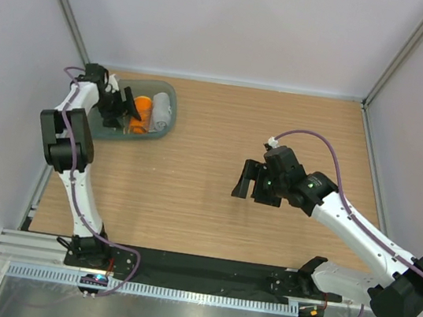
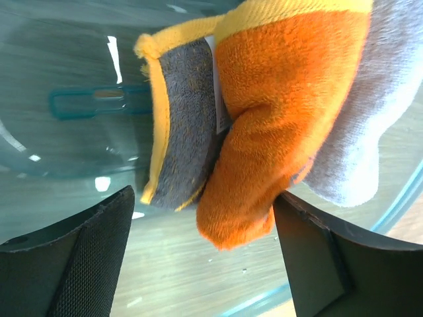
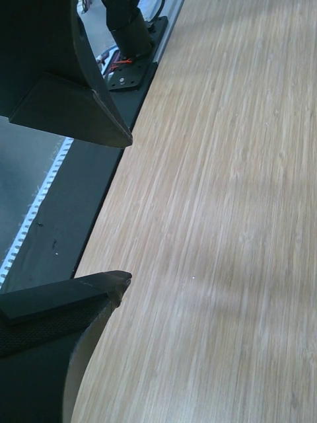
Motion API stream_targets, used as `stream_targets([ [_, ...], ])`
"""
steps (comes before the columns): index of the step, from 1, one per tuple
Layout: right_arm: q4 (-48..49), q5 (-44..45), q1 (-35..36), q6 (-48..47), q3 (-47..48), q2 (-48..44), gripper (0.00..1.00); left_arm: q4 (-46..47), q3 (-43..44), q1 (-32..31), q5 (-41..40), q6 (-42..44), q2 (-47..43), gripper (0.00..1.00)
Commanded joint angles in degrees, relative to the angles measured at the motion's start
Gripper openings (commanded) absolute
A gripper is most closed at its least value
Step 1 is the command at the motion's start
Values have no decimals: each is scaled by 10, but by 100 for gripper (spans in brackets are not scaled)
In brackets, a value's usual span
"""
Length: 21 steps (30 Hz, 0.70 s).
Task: Roll the towels
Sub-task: Place the rolled towel into the container
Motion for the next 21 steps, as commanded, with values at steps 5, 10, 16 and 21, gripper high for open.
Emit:
stream_targets([
  [5, 11, -8, -2, -6, 20, -3, 82, -6, 10, 8, -17, -18, -62, 84],
  [10, 14, -10, -2, -5, 17, -2, 82, -4, 8, 7, 3, -25, -90, 90],
  [16, 15, -5, -2, -25, 22, -7, 82, 4, -18, 6, 28, -45, -169, 90],
  [21, 26, -15, -1, -44, 42, -12, 84, 9, -101, -19, 11, -37, -263, 91],
])
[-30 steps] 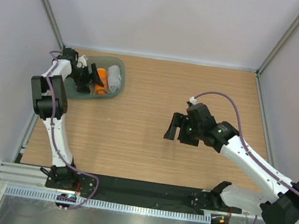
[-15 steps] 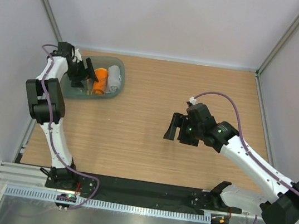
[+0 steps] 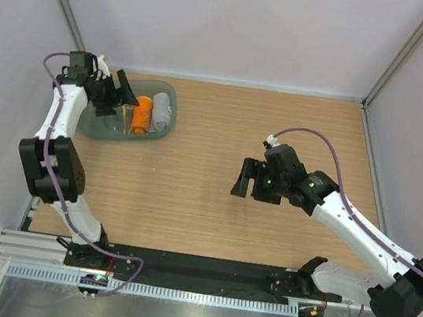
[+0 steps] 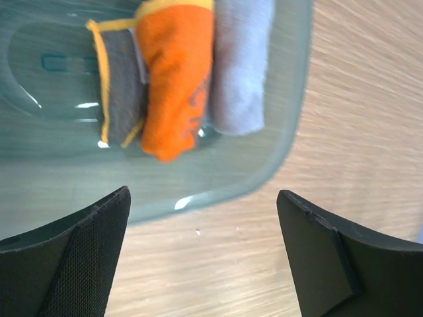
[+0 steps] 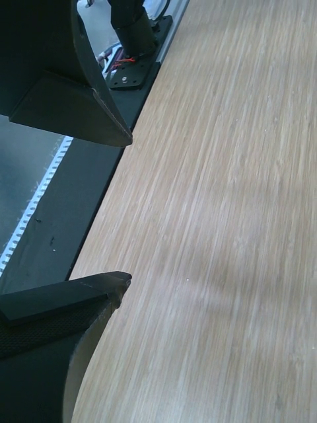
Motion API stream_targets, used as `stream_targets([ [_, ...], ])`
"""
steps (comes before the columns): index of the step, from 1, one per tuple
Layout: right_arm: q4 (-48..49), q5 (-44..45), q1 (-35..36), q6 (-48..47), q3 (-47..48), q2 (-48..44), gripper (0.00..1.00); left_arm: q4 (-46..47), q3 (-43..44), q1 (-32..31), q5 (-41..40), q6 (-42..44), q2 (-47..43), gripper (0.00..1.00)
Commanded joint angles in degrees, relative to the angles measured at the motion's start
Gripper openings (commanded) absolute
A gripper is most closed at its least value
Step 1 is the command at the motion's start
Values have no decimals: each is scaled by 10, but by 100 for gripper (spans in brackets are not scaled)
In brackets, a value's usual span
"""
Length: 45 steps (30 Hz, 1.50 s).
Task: Roll the towels
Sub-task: Place the rolled towel into the container
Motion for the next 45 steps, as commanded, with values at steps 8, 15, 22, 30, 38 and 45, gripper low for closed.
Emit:
stream_targets([
  [8, 31, 32, 25, -79, 39, -44, 89, 73, -216, -131, -97, 2, -253, 100],
  [15, 55, 152, 80, -128, 27, -82, 95, 144, -344, -283, -344, -49, -394, 100],
  [22, 97, 194, 96, -125, 14, -106, 96, 284, -489, -360, -529, -10, -522, 100],
  [30, 113, 204, 97, -127, -23, -143, 96, 571, -708, -360, -561, 155, -668, 100],
  [38, 112, 212, 97, -132, -38, -162, 96, 699, -796, -361, -645, 129, -642, 100],
  [45, 105, 207, 97, -120, -52, -161, 96, 885, -856, -361, -675, 154, -553, 100],
])
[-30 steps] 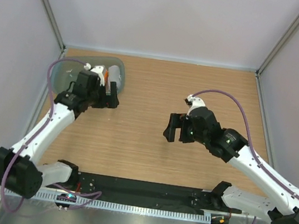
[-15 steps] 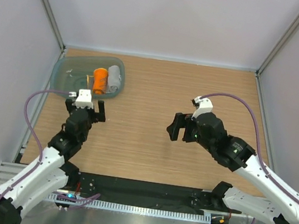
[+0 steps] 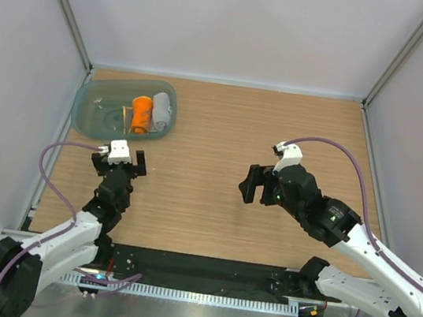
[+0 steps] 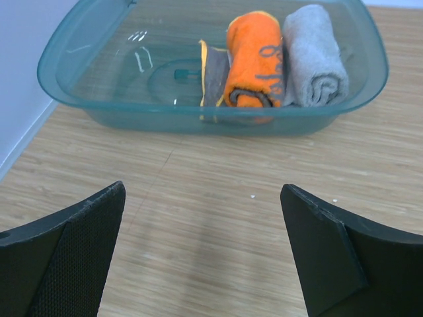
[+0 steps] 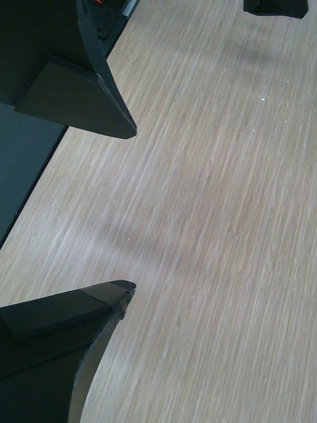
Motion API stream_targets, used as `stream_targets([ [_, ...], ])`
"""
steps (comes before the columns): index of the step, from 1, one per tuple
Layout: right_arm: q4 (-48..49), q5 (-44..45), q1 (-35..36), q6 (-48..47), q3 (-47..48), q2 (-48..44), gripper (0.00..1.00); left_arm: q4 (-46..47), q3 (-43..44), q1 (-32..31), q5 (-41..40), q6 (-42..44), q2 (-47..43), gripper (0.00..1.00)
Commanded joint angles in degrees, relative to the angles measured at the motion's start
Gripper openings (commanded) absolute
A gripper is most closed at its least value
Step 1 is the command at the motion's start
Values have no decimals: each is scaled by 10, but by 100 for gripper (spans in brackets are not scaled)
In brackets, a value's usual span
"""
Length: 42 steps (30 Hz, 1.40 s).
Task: Roll the towels
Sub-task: Place the rolled towel into the container
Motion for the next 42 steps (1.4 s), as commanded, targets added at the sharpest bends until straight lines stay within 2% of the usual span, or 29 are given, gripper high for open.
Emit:
stream_targets([
  [1, 10, 8, 3, 3, 1, -7, 96, 180, -28, -1, -38, 29, 59, 100],
  [4, -2, 6, 3, 1, 1, -13, 96, 258, -40, -1, -47, 49, 118, 100],
  [5, -5, 9, 3, -1, 0, -15, 97, 283, -45, -1, -45, 70, 162, 100],
  [8, -12, 13, 3, 1, -4, -21, 97, 423, -51, 5, -35, 106, 249, 100],
  [11, -6, 10, 3, 6, -4, -14, 97, 464, -32, 20, 10, 122, 314, 100],
  [13, -6, 9, 2, 9, -3, -7, 97, 474, -25, 58, 81, 101, 339, 100],
  [19, 8, 9, 3, 14, -8, 13, 97, 552, -18, 135, 152, 42, 441, 100],
  [24, 68, 38, 3, 23, -42, 29, 97, 449, 13, 139, 177, 41, 409, 100],
  [30, 116, 71, 3, 5, -47, 66, 100, 447, 16, 142, 179, 40, 411, 100],
  [38, 124, 163, 2, -120, -8, 109, 100, 433, 22, 145, 181, 39, 410, 100],
  [42, 187, 200, 0, -157, -30, 104, 100, 431, 23, 145, 180, 39, 410, 100],
])
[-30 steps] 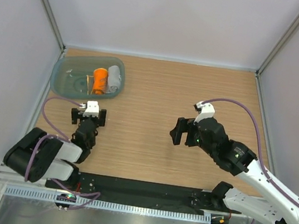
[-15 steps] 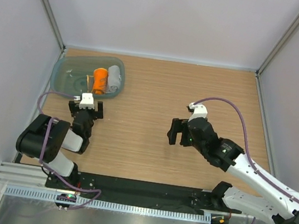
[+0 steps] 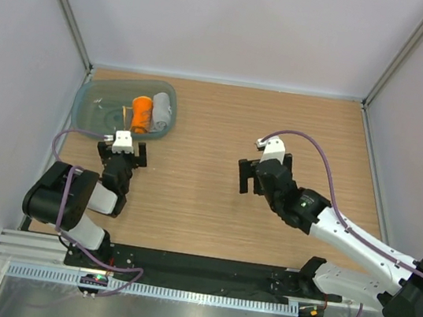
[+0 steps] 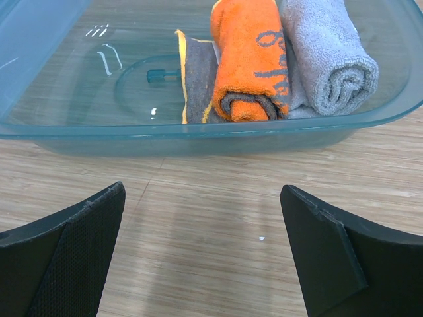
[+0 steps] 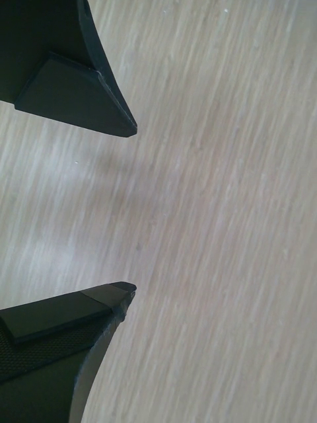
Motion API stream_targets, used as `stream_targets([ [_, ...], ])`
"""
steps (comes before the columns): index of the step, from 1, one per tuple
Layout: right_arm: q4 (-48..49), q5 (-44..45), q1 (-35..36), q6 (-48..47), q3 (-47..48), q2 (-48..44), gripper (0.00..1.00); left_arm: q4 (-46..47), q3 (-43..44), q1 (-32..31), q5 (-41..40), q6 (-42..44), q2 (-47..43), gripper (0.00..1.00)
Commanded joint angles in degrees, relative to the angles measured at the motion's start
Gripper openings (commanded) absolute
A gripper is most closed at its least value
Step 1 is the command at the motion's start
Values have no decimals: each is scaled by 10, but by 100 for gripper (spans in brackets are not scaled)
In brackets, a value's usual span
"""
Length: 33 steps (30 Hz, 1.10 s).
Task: Roll the towels
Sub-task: Place the rolled towel into the container
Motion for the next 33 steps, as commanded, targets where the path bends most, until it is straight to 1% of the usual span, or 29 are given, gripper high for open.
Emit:
stream_targets([
  [1, 92, 72, 1, -63, -4, -7, 100, 24, 12, 4, 1, -1, -12, 100],
  [4, 134, 127, -13, -104, -22, -3, 100, 16, 18, 8, 2, -5, -13, 100],
  [5, 146, 133, -21, -113, -26, -2, 100, -6, 23, 10, 1, -7, -14, 100],
  [6, 159, 133, -54, -117, -29, -1, 100, -23, 40, 14, 0, -11, -15, 100],
  [8, 161, 109, -104, -86, -33, 4, 100, -78, 56, 31, 14, -29, -20, 100],
  [9, 160, 98, -158, -68, -34, 5, 100, -89, 65, 36, 20, -34, -22, 100],
  [10, 167, 93, -185, -39, -37, 6, 100, -91, 65, 38, 22, -37, -22, 100],
  [13, 221, 103, -244, -51, -83, 13, 100, -91, 65, 39, 23, -37, -22, 100],
  [15, 284, 118, -263, -58, -103, 34, 100, -92, 66, 40, 24, -37, -22, 100],
  [17, 311, 123, -293, -65, -129, 60, 100, -94, 67, 41, 26, -38, -22, 100],
  [20, 404, 121, -327, -84, -185, 79, 100, -94, 66, 41, 26, -38, -22, 100],
  [21, 481, 112, -334, -101, -204, 99, 100, -94, 66, 41, 27, -39, -22, 100],
  [22, 521, 103, -343, -104, -235, 112, 100, -94, 67, 41, 27, -39, -22, 100],
  [24, 614, 91, -362, -98, -258, 147, 100, -94, 66, 41, 27, -39, -22, 100],
  [25, 646, 81, -366, -98, -283, 158, 100, -94, 67, 41, 27, -39, -22, 100],
  [26, 688, 80, -371, -107, -288, 170, 100, -95, 66, 41, 27, -39, -22, 100],
  [27, 694, 76, -379, -112, -285, 169, 100, -95, 67, 41, 27, -39, -22, 100],
  [28, 723, 38, -385, -119, -292, 178, 99, -94, 67, 42, 27, -39, -22, 100],
  [30, 787, 8, -409, -119, -311, 195, 100, -95, 67, 42, 27, -39, -22, 100],
  [31, 783, -30, -421, -104, -311, 217, 100, -95, 67, 42, 27, -38, -22, 100],
  [33, 863, -71, -446, -99, -326, 262, 100, -96, 67, 42, 28, -39, -22, 100],
])
